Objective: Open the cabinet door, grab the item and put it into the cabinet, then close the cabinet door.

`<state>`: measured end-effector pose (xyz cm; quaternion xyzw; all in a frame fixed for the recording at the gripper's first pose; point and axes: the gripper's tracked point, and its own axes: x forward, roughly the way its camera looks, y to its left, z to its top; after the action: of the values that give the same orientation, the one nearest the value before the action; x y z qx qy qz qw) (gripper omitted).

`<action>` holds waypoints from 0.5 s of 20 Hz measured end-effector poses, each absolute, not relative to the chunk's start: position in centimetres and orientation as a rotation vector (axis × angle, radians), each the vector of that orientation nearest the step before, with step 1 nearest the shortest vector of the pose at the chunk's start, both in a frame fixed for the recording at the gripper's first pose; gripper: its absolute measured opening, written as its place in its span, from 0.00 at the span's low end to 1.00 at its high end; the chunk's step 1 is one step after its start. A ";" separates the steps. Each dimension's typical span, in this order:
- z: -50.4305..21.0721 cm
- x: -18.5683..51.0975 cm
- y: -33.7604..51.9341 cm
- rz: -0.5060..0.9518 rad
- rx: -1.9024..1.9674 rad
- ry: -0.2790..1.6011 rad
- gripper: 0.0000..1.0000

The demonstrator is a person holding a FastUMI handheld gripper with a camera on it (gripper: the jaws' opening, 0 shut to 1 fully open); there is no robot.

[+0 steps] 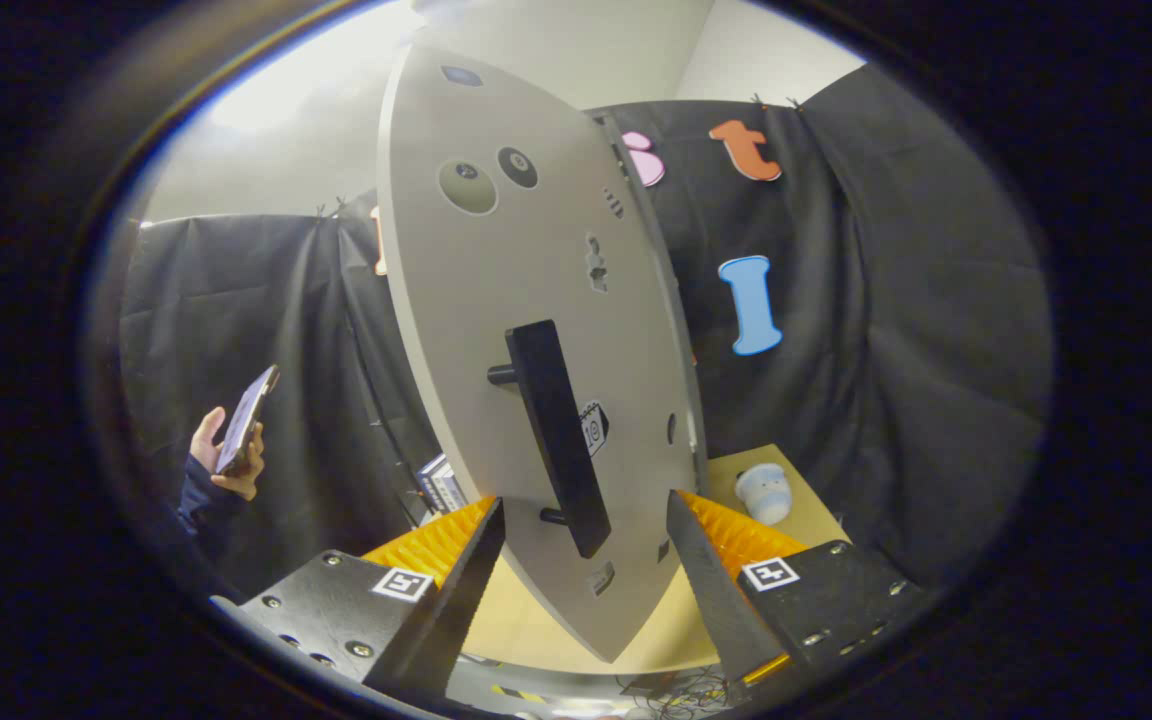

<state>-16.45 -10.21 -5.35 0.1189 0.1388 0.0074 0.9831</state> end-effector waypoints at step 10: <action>-6.5 -10.2 -6.5 0.259 0.279 0.337 0.97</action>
<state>-10.20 -6.50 -6.49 0.1379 0.1665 0.1279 0.9679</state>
